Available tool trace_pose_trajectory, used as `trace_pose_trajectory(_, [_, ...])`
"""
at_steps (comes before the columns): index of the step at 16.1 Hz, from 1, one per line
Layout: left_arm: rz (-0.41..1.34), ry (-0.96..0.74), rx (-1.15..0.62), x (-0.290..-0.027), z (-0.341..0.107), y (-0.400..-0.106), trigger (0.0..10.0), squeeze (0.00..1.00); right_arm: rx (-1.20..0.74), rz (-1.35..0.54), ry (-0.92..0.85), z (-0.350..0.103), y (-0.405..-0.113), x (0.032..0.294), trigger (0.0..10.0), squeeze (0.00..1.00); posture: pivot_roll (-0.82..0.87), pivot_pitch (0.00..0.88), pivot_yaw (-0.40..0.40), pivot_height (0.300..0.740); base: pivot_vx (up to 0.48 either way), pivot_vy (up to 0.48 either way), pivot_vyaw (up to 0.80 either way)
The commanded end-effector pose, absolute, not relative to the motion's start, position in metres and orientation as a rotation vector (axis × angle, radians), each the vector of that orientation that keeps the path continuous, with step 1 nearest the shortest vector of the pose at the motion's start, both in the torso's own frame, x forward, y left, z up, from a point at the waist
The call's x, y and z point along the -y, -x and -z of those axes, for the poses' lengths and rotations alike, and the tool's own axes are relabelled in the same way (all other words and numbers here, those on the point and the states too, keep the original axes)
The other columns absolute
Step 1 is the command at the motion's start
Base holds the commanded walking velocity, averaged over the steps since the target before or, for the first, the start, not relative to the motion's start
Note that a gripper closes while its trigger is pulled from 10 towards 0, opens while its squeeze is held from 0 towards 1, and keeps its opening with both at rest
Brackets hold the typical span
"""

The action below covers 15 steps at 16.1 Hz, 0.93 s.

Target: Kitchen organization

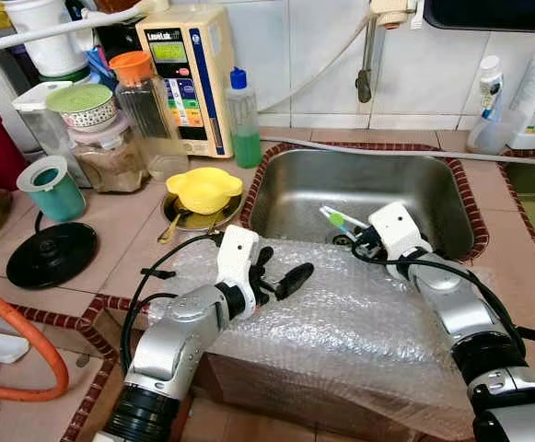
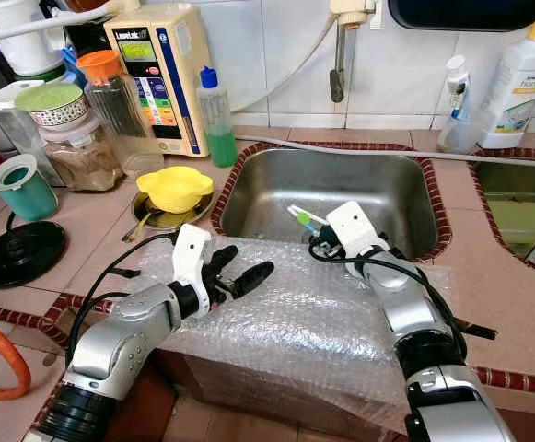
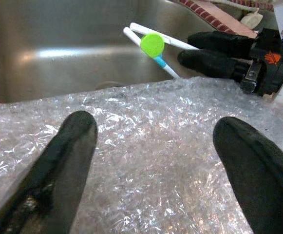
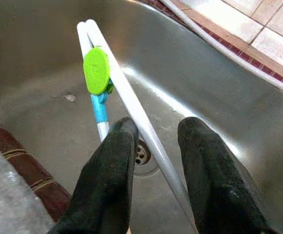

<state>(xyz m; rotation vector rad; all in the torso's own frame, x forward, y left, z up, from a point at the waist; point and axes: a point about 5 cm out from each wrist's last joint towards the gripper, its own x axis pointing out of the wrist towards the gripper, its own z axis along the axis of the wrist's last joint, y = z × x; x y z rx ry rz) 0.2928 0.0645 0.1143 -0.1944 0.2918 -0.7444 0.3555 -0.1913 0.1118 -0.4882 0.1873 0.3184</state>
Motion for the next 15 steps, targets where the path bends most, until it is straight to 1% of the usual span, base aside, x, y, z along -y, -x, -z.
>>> trace_pose_trajectory(1, [0.722,0.177,-0.262,-0.067,-0.119,-0.296,10.0,1.0,-0.262,-0.278,0.492,-0.097,-0.349,0.204,10.0,1.0,-0.07,0.0,0.162,0.74,0.0,0.0,0.0])
trace_pose_trajectory(5, [0.712,0.174,-0.267,-0.065,-0.119,-0.293,10.0,1.0,-0.277,-0.231,0.475,-0.099,-0.352,0.213,10.0,1.0,-0.07,0.0,0.153,0.74,0.0,0.0,0.0])
trace_pose_trajectory(7, [0.715,0.164,-0.269,-0.064,-0.118,-0.292,10.0,1.0,-0.36,-0.291,0.431,-0.09,-0.349,0.209,10.0,1.0,-0.07,0.0,0.148,0.74,0.0,0.0,0.0])
trace_pose_trajectory(9, [0.717,0.164,-0.273,-0.064,-0.117,-0.292,10.0,1.0,-0.423,-0.275,0.172,-0.086,-0.348,0.206,10.0,1.0,-0.07,0.0,0.147,0.74,0.0,0.0,0.0])
trace_pose_trajectory(10, [0.725,0.166,-0.274,-0.062,-0.118,-0.292,10.0,0.11,-0.409,-0.162,-0.104,-0.093,-0.354,0.211,10.0,1.0,-0.07,0.0,0.144,0.74,0.0,0.0,0.0])
trace_pose_trajectory(11, [0.726,0.164,-0.273,-0.061,-0.118,-0.293,10.0,0.0,-0.396,-0.143,-0.165,-0.095,-0.356,0.211,10.0,1.0,-0.07,0.0,0.144,0.74,0.0,0.0,0.0])
trace_pose_trajectory(12, [0.725,0.161,-0.273,-0.061,-0.118,-0.293,10.0,0.0,-0.369,-0.136,-0.246,-0.1,-0.358,0.21,10.0,0.0,-0.07,0.0,0.145,0.74,0.0,0.0,0.0])
trace_pose_trajectory(14, [0.721,0.16,-0.275,-0.061,-0.118,-0.293,10.0,0.0,-0.301,-0.123,-0.248,-0.109,-0.36,0.211,10.0,0.0,-0.07,0.0,0.145,0.74,0.0,0.0,0.0])
trace_pose_trajectory(15, [0.718,0.161,-0.277,-0.061,-0.118,-0.294,10.0,0.0,-0.313,-0.069,-0.281,-0.107,-0.359,0.215,10.0,1.0,-0.07,0.0,0.147,0.74,0.0,0.0,0.0])
